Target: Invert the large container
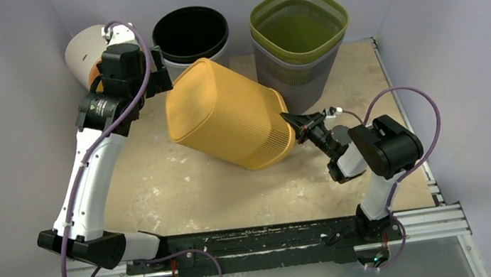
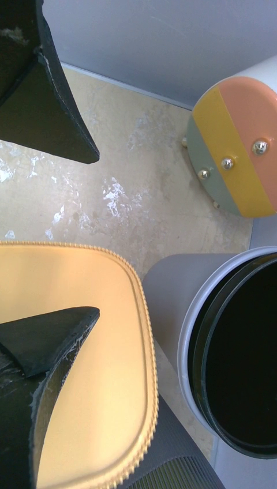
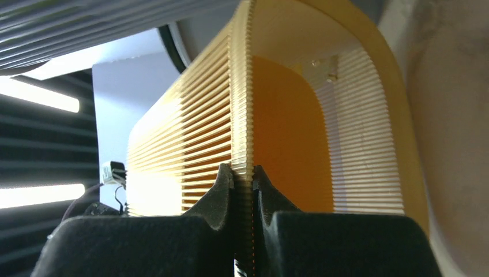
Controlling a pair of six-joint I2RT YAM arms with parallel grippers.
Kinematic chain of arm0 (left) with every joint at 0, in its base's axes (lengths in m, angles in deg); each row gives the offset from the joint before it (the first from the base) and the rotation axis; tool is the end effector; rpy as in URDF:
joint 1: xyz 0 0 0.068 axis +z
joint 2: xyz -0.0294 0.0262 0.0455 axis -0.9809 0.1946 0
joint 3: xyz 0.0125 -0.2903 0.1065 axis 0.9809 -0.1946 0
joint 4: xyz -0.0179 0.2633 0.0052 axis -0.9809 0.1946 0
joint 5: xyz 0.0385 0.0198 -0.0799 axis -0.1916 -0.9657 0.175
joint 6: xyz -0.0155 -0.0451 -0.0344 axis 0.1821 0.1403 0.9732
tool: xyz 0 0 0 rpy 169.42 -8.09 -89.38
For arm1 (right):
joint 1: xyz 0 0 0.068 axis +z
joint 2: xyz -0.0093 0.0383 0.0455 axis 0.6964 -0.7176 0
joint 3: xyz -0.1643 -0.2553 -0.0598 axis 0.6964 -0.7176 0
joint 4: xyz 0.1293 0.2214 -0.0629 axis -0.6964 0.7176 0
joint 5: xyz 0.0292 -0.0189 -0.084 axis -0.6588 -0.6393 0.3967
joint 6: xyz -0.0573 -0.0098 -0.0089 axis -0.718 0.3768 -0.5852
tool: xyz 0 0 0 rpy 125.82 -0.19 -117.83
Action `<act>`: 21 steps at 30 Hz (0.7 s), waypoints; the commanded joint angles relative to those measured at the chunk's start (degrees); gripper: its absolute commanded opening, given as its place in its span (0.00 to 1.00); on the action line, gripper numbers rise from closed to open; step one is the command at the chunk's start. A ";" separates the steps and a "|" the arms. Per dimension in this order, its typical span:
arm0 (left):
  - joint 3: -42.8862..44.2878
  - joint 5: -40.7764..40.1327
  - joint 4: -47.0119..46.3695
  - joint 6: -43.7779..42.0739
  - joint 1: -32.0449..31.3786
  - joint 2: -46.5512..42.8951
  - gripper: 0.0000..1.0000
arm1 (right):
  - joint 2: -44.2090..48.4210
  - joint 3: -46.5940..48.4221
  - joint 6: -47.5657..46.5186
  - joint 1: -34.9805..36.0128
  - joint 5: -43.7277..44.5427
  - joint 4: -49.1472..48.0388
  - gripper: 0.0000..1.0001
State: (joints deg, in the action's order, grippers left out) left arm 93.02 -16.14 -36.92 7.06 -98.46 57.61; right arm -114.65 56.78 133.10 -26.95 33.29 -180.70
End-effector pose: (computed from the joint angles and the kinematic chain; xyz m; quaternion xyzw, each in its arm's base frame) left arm 0.2537 -0.0717 0.5083 -0.1056 0.8367 0.0069 0.5373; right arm 0.2640 0.0949 0.1835 0.3570 0.5422 0.7046 0.2864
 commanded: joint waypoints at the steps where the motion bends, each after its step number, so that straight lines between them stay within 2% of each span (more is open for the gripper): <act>1: 3.73 0.66 -1.00 0.33 -0.77 1.16 0.90 | -6.01 -4.37 -4.59 -0.54 -5.84 -21.49 0.00; 13: 1.42 0.81 -2.53 0.17 -1.23 1.88 0.90 | -13.07 1.55 -7.29 1.03 -9.68 -21.41 0.00; 21: -0.39 0.47 -3.28 0.29 -1.83 1.95 0.90 | -18.03 4.70 -7.50 3.03 -8.88 -21.42 0.00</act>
State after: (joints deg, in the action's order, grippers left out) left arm 92.98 -15.59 -37.34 7.06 -99.88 59.89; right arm -127.55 63.73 136.49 -25.53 29.64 -180.67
